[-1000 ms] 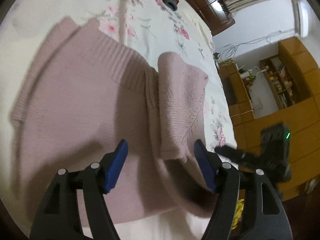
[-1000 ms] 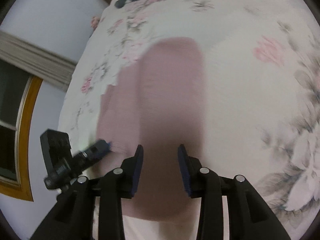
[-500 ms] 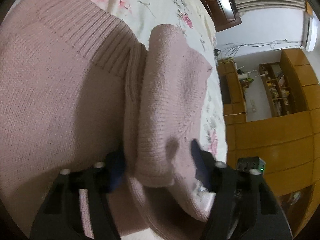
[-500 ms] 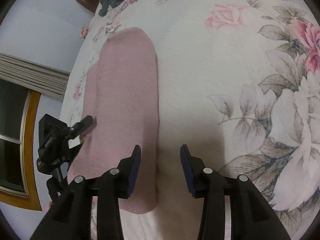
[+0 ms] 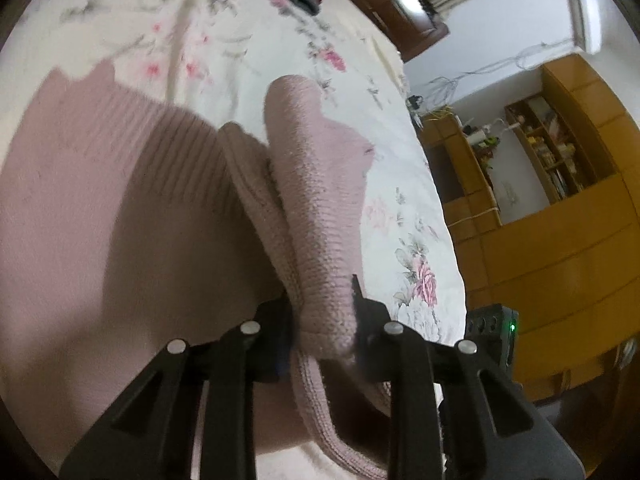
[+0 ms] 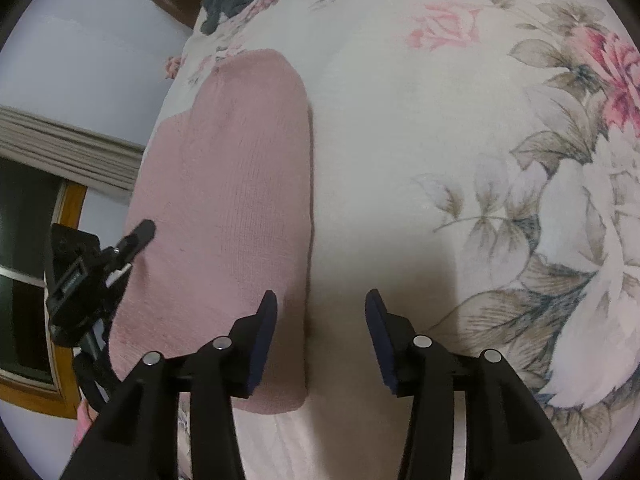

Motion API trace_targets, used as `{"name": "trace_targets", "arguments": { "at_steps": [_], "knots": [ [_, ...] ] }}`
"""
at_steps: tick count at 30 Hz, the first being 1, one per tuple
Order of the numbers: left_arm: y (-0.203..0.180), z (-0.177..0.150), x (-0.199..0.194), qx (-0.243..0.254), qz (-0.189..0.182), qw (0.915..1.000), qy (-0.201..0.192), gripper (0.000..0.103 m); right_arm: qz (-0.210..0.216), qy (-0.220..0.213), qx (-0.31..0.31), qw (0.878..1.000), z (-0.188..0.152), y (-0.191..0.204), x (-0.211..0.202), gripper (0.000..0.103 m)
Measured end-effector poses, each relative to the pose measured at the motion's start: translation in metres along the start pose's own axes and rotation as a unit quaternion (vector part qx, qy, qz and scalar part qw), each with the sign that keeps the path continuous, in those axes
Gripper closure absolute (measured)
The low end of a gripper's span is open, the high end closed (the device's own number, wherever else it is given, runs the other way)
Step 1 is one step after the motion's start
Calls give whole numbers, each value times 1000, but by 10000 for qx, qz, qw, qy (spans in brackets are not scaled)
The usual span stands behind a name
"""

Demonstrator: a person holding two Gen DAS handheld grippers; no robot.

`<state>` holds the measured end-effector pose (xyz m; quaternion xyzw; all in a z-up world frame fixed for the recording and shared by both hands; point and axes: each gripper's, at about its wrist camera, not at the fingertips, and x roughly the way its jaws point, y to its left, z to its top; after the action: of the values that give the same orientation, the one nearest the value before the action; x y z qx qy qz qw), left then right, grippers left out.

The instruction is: Fold small clothes

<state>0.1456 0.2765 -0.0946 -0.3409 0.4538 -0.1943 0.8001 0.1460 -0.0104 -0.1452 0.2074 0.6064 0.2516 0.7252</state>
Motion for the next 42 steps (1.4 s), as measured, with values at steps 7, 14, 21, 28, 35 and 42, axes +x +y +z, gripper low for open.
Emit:
{"name": "trace_targets", "arguments": {
  "at_steps": [7, 14, 21, 28, 35, 42],
  "knots": [
    [21, 16, -47, 178, 136, 9995, -239, 81, 261, 158, -330, 9990, -6, 28, 18, 50],
    [74, 29, -85, -134, 277, 9990, -337, 81, 574, 402, -724, 9949, -14, 66, 45, 44],
    [117, 34, -105, -272, 340, 9982, -403, 81, 676, 740, -969, 9902, -26, 91, 72, 40],
    [149, 26, -81, -339, 486, 9982, -14, 80, 583, 981, -1060, 9878, -41, 98, 94, 57],
    [151, 16, -88, -429, 793, 9958, -136, 63, 154, 1061, -1138, 9877, -44, 114, 108, 65],
    [112, -35, -136, -50, 792, 9963, -322, 51, 278, 1014, -1003, 9894, -44, 114, 105, 61]
  ]
}}
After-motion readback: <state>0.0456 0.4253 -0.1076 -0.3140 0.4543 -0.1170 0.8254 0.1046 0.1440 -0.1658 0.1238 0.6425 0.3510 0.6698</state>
